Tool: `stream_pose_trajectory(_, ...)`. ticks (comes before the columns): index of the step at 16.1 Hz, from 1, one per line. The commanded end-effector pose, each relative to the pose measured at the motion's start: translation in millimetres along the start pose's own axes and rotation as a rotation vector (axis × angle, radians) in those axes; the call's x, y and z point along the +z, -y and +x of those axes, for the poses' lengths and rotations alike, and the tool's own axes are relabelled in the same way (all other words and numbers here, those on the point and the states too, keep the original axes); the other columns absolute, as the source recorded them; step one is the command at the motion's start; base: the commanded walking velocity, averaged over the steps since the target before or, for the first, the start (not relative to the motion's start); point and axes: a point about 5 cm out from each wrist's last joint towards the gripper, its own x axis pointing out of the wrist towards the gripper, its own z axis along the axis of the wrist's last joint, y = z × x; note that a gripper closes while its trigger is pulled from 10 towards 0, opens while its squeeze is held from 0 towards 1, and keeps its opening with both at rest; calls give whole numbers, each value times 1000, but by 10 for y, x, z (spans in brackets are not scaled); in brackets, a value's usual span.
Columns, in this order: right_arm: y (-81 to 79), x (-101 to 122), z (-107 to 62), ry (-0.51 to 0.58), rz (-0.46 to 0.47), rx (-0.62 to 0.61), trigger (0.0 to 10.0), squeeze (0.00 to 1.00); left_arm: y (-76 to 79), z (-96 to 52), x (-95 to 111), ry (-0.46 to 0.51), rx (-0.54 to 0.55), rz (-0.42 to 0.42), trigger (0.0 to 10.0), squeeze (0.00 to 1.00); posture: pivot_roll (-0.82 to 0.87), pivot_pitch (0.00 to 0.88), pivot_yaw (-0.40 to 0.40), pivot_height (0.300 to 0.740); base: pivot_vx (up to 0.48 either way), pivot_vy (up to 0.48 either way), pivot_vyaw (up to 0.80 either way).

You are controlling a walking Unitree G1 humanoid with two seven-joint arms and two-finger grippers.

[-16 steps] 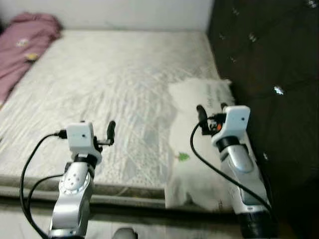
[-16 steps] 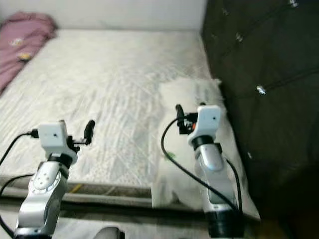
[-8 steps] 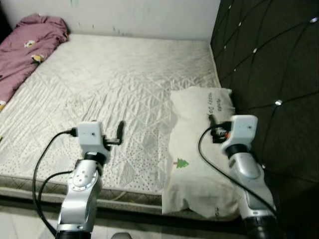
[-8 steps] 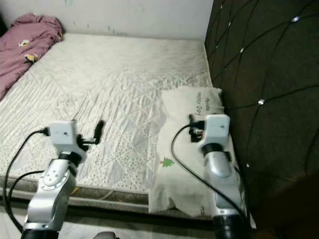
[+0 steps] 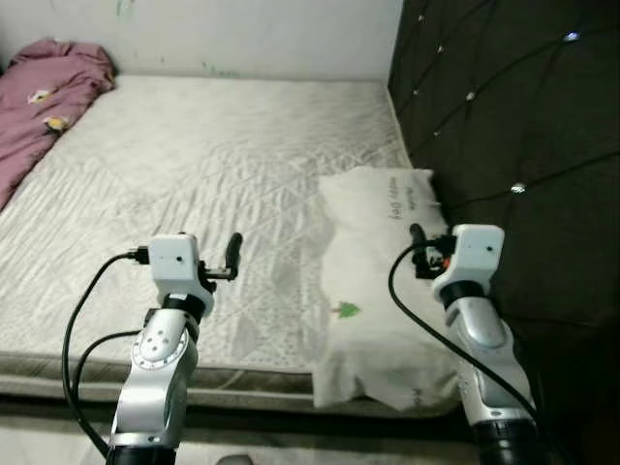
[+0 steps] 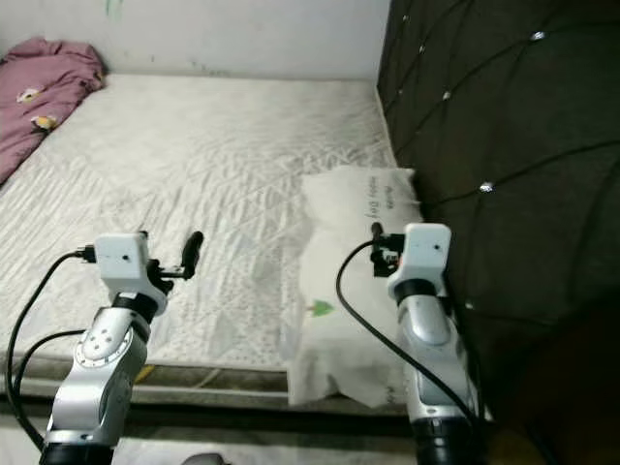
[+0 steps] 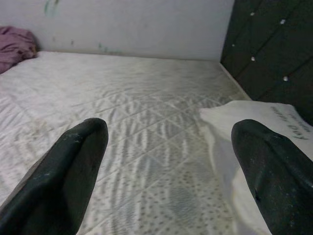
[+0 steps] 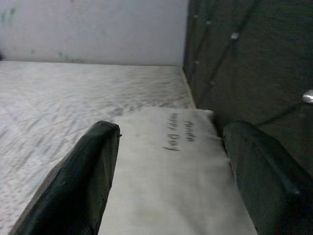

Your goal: Clean up the room

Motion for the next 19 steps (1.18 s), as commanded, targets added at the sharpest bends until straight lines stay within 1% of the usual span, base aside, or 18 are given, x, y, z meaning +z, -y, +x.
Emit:
stream_pose_trajectory(1, -112, 50, 23, 22, 22, 30, 10000, 0, -105, -13, 9, -2, 29, 16, 10000, 0, -10, 0, 32, 740, 0, 480, 0)
stream_pose_trajectory(7, -94, 48, 30, 14, 23, 26, 10000, 0, -95, -9, 16, 3, 26, 12, 10000, 0, -11, 0, 27, 740, 0, 480, 0)
stream_pose_trajectory(9, -94, 43, 30, 10, 21, 27, 10000, 0, -80, -9, 23, 11, 9, 7, 10000, 0, -12, 0, 25, 740, 0, 480, 0)
stream_pose_trajectory(11, -89, 42, 31, 8, 20, 29, 10000, 0, -71, -12, 26, 14, 7, 3, 10000, 0, -13, 0, 23, 740, 0, 480, -497)
stream_pose_trajectory(19, -91, 30, 40, -2, 16, 43, 10000, 0, -47, -21, 30, 19, -17, -12, 10000, 0, -14, 0, 16, 740, 0, 477, 0)
